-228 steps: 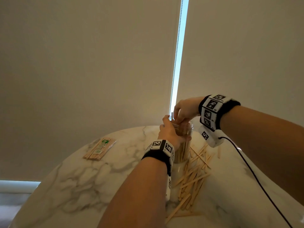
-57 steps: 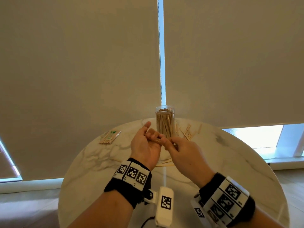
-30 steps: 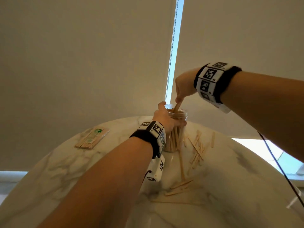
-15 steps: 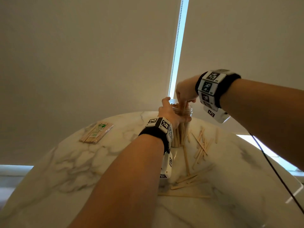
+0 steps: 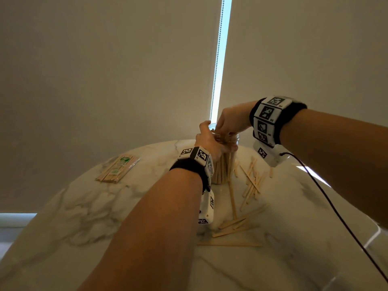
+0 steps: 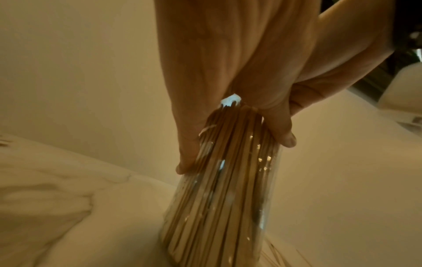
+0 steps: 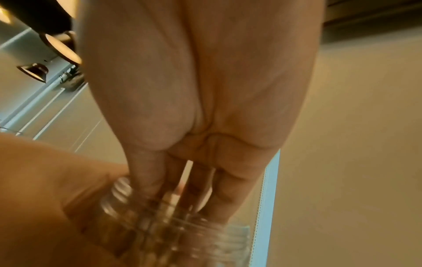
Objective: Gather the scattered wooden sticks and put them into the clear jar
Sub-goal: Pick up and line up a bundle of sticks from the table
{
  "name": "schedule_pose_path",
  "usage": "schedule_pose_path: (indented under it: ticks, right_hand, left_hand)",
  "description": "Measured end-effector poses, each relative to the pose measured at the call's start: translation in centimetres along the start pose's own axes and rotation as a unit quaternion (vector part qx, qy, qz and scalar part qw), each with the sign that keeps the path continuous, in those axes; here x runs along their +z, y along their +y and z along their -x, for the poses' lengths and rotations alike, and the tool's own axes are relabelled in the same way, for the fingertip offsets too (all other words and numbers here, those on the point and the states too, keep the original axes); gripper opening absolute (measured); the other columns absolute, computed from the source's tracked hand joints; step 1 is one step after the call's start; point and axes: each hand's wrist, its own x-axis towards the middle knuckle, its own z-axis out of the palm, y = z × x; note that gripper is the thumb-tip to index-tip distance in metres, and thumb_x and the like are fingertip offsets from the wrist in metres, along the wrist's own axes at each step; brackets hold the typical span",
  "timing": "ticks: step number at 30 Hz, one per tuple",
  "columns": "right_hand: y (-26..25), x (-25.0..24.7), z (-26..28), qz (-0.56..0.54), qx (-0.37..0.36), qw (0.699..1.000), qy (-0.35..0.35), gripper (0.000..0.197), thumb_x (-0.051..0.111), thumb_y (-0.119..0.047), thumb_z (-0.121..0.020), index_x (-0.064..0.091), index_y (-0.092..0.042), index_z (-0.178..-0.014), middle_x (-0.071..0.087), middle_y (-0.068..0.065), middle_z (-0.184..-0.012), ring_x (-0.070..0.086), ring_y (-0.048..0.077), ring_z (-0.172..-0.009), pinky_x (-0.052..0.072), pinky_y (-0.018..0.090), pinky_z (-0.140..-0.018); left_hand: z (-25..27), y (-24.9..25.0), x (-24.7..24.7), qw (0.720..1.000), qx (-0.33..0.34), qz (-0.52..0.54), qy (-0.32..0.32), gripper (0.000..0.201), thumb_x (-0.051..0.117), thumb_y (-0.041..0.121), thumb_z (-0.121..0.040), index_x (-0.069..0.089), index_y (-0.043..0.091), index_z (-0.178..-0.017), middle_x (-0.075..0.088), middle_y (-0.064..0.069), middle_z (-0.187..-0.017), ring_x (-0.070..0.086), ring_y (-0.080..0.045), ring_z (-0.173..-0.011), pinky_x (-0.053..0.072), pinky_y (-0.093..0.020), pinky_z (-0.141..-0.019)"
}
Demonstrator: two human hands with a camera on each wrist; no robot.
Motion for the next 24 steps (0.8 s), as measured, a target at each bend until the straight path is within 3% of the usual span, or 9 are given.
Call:
schedule_pose_path:
  ticks: [3, 7, 9, 11, 14, 16, 18, 21, 24]
  right_hand:
    - [0.0, -0.1, 1.1, -0.035, -0.025, 0.998, 0.035, 0.033, 0.047, -0.040, -0.102, 0.072, -0.022, -0.114, 0.068, -0.004, -0.107, 0.061, 0.017, -0.100, 0.044, 0.031, -0.092]
    - [0.9, -0.3, 3.4, -0.100, -0.041, 0.984, 0.140, 0.025, 0.054, -0.036, -0.100, 0.073, -0.024, -0.111, 0.067, -0.011, -0.096, 0.061, 0.014, -0.097, 0.043, 0.029, -0.086]
    - [1.2, 0.3, 5.0, -0.138, -0.044, 0.967, 0.208, 0.024, 0.058, -0.035, -0.098, 0.074, -0.022, -0.108, 0.070, -0.007, -0.101, 0.061, 0.014, -0.097, 0.045, 0.029, -0.085]
    - [0.9, 1.5, 7.0, -0.174, -0.052, 0.957, 0.227, 0.021, 0.058, -0.032, -0.097, 0.073, -0.020, -0.103, 0.071, -0.004, -0.098, 0.063, 0.015, -0.090, 0.049, 0.028, -0.080]
    - [-0.2, 4.5, 10.4, -0.168, -0.067, 0.981, 0.073, 0.019, 0.058, -0.033, -0.097, 0.070, -0.020, -0.105, 0.069, -0.002, -0.093, 0.063, 0.012, -0.083, 0.049, 0.023, -0.072]
    - [-1.0, 7.3, 12.1, -0.119, -0.061, 0.988, -0.076, 0.037, 0.064, -0.038, -0.093, 0.062, -0.022, -0.127, 0.067, -0.003, -0.113, 0.063, 0.014, -0.101, 0.049, 0.026, -0.086]
    - [-1.6, 10.0, 13.4, -0.076, -0.032, 0.983, -0.167, 0.068, 0.071, -0.044, -0.087, 0.045, -0.021, -0.146, 0.055, -0.001, -0.138, 0.054, 0.020, -0.123, 0.045, 0.033, -0.102]
    - [-2.5, 12.9, 14.6, -0.052, -0.028, 0.987, -0.152, 0.070, 0.070, -0.055, -0.080, 0.049, -0.022, -0.138, 0.051, 0.003, -0.134, 0.054, 0.023, -0.115, 0.048, 0.035, -0.095]
    - [-3.0, 13.9, 15.4, -0.075, -0.055, 0.991, -0.100, 0.036, 0.067, -0.048, -0.087, 0.059, -0.025, -0.113, 0.059, -0.001, -0.115, 0.056, 0.019, -0.099, 0.048, 0.031, -0.084]
  left_hand:
    - [0.6, 1.1, -0.3, 1.000, -0.018, -0.009, -0.004, 0.119, 0.088, 0.026, -0.072, 0.003, 0.022, -0.156, 0.052, -0.009, -0.142, 0.051, -0.031, -0.129, 0.044, -0.037, -0.096]
    - [2.8, 3.2, -1.2, 0.999, -0.045, -0.013, -0.018, 0.126, 0.082, 0.020, -0.080, -0.019, 0.017, -0.155, 0.041, -0.011, -0.152, 0.047, -0.024, -0.132, 0.048, -0.015, -0.077]
    - [4.0, 3.3, -1.8, 0.996, -0.060, -0.057, -0.026, 0.137, 0.083, 0.035, -0.077, -0.030, 0.014, -0.151, 0.034, -0.014, -0.157, 0.040, -0.028, -0.139, 0.040, -0.030, -0.108]
    - [5.1, 2.9, -3.1, 0.986, -0.065, -0.149, -0.044, 0.132, 0.079, 0.051, -0.076, -0.019, 0.009, -0.155, 0.033, -0.017, -0.157, 0.038, -0.032, -0.141, 0.032, -0.043, -0.116]
    - [6.9, 1.4, -6.4, 0.954, -0.078, -0.280, -0.070, 0.088, 0.079, 0.048, -0.078, 0.040, 0.012, -0.148, 0.051, -0.009, -0.144, 0.053, -0.028, -0.126, 0.047, -0.044, -0.104]
    - [8.2, -0.3, -9.0, 0.941, -0.095, -0.304, -0.111, 0.049, 0.076, 0.018, -0.084, 0.062, 0.019, -0.130, 0.061, -0.003, -0.134, 0.058, -0.024, -0.120, 0.052, -0.042, -0.100]
    - [10.3, -2.4, -11.4, 0.913, -0.129, -0.342, -0.182, 0.038, 0.067, 0.006, -0.085, 0.069, 0.025, -0.118, 0.066, 0.003, -0.124, 0.057, -0.020, -0.118, 0.052, -0.038, -0.097]
    - [13.9, -5.0, -13.8, 0.864, -0.176, -0.392, -0.263, 0.030, 0.074, 0.017, -0.082, 0.070, 0.035, -0.105, 0.063, 0.007, -0.107, 0.056, -0.012, -0.101, 0.050, -0.030, -0.086]
    - [16.1, -7.0, -14.1, 0.869, -0.146, -0.411, -0.235, 0.034, 0.086, 0.031, -0.072, 0.066, 0.035, -0.099, 0.066, 0.011, -0.094, 0.062, -0.011, -0.083, 0.053, -0.029, -0.083]
